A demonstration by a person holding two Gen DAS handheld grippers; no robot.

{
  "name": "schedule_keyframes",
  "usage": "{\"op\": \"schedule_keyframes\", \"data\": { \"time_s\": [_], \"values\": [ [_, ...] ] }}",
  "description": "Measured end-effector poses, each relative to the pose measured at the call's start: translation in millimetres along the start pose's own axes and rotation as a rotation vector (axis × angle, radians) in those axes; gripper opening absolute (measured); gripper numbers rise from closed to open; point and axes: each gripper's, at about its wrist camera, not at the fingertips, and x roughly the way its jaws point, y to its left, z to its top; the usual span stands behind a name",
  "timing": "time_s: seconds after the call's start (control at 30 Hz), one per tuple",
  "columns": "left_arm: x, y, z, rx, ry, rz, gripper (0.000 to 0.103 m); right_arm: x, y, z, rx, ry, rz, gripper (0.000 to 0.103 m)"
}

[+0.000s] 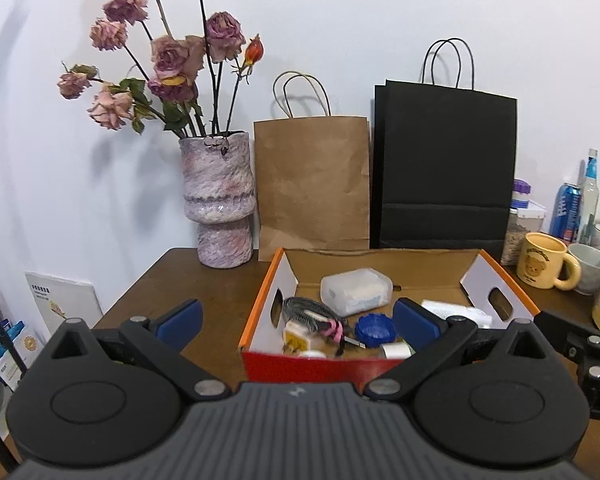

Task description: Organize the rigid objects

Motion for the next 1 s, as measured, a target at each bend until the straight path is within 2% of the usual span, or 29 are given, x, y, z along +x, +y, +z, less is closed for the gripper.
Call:
{"op": "schedule_keyframes", "data": {
  "time_s": [0.1,0.63,1.0],
  "values": [
    [-23.8,1.5,-10.0,0.011,0.003,-0.029,0.103,-22.2,2.3,-8.1,0.001,0.009,0.016,0.103],
    [-115.1,15.4,-73.3,0.035,0.063,-0.032,0.103,-129.2,25.8,-54.6,-0.028,0.044,0.044,0.103],
    [-138.8,18.6,-101.3,0.045,0.098,-0.043,0.103,-155.3,32.5,-74.1,-0.025,0.073,0.036,0.103]
  ]
}}
